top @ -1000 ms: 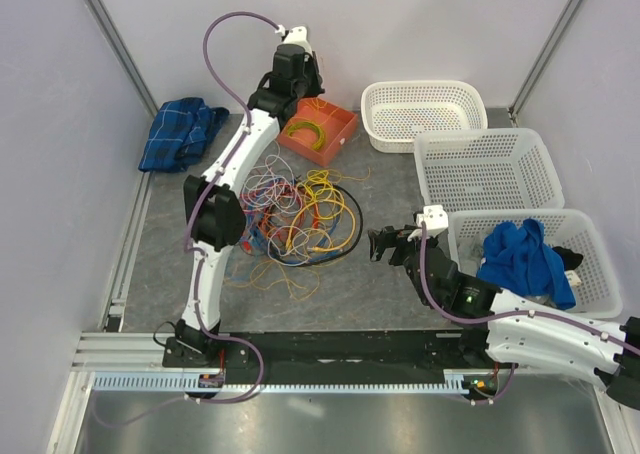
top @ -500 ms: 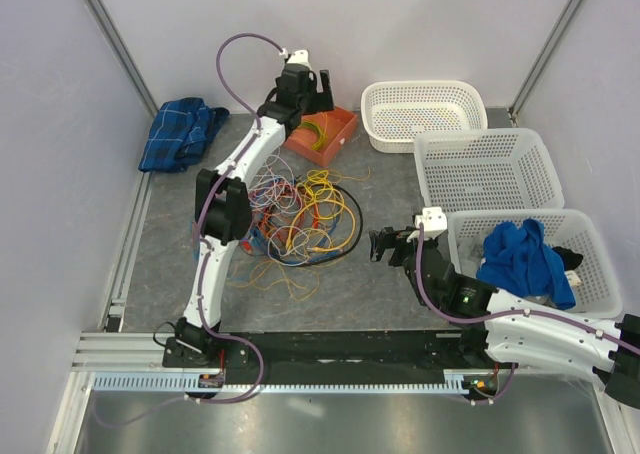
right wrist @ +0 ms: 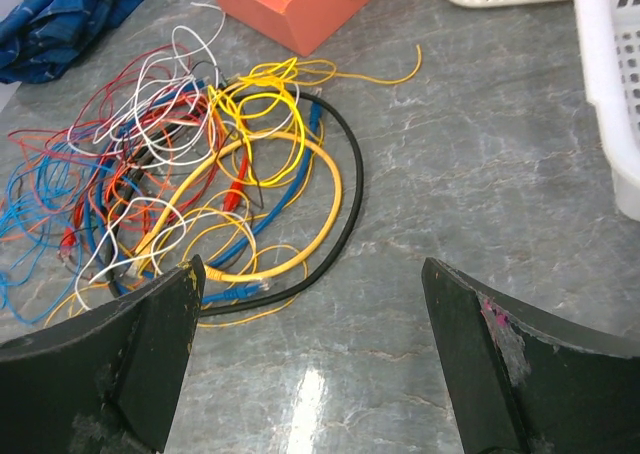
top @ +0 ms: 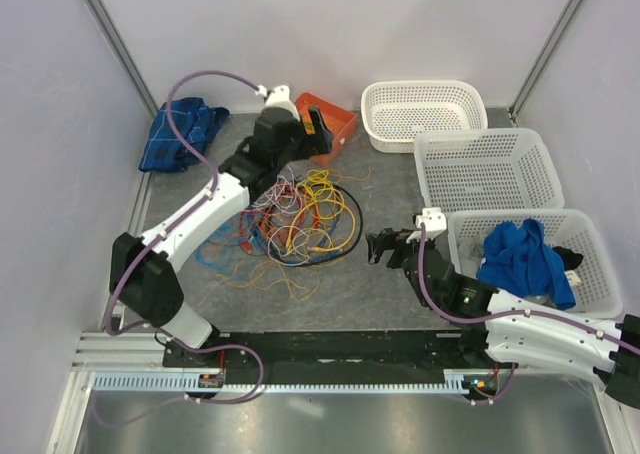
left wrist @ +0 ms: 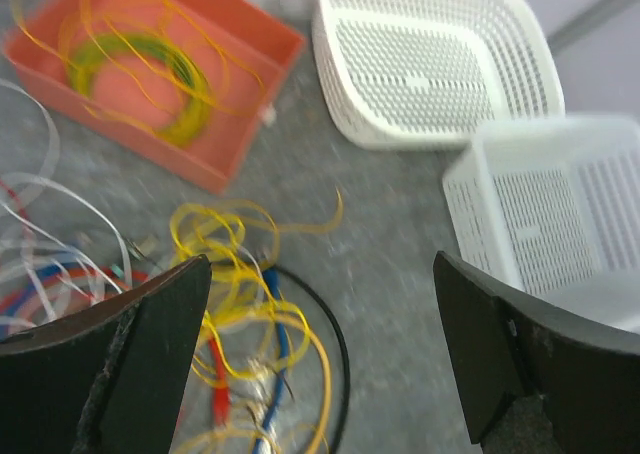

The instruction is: Untangle the cables

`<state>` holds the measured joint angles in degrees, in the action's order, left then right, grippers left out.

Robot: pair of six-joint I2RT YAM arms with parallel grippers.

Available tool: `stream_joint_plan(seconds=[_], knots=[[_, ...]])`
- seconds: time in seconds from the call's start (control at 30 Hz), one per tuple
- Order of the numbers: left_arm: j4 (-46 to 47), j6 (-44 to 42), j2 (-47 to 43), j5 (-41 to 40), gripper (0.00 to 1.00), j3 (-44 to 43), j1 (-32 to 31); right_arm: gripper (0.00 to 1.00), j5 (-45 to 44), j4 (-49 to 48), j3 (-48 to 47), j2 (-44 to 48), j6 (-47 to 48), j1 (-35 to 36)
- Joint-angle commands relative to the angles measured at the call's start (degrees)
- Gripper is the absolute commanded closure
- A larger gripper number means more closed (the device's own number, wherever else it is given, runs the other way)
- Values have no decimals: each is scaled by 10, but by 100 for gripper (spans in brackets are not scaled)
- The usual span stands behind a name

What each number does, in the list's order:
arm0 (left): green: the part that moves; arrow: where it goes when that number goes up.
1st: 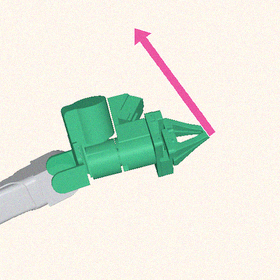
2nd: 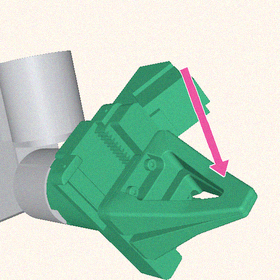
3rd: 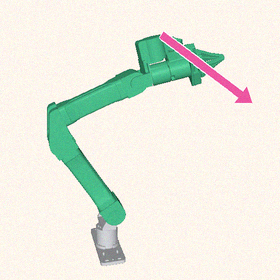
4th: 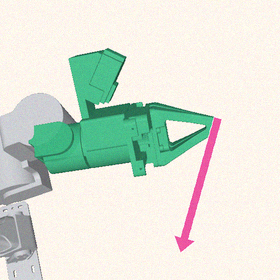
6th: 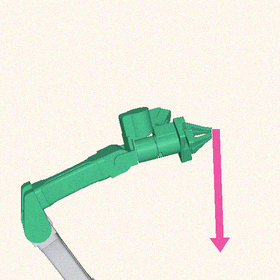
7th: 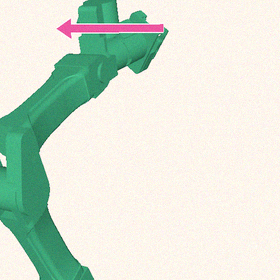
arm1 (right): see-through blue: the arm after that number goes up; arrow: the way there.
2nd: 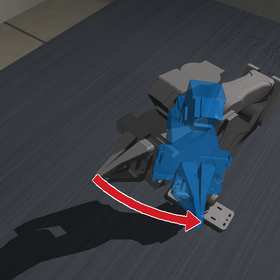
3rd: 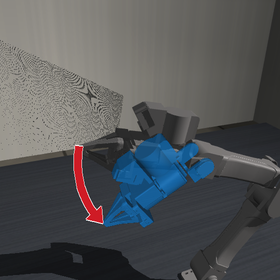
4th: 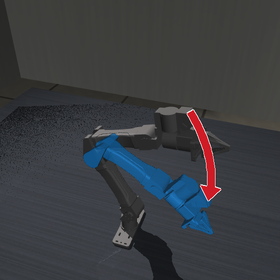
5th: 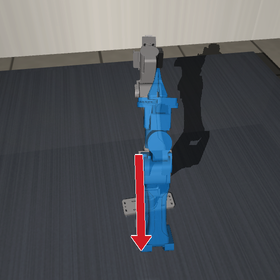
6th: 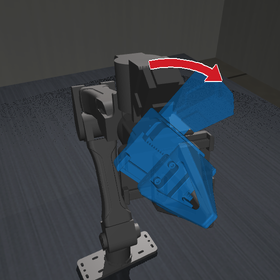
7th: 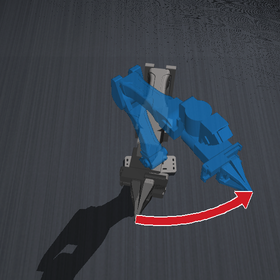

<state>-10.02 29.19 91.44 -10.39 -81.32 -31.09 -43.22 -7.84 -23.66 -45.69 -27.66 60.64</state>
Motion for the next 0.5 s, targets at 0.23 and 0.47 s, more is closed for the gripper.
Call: stream_joint_plan(seconds=[0.23, 0.47], knots=[[25, 122, 19, -82, 0, 207, -85, 2, 45, 100, 8, 82, -78, 0], [46, 141, 66, -128, 0, 213, -79, 2, 42, 149, 11, 121, -102, 0]])
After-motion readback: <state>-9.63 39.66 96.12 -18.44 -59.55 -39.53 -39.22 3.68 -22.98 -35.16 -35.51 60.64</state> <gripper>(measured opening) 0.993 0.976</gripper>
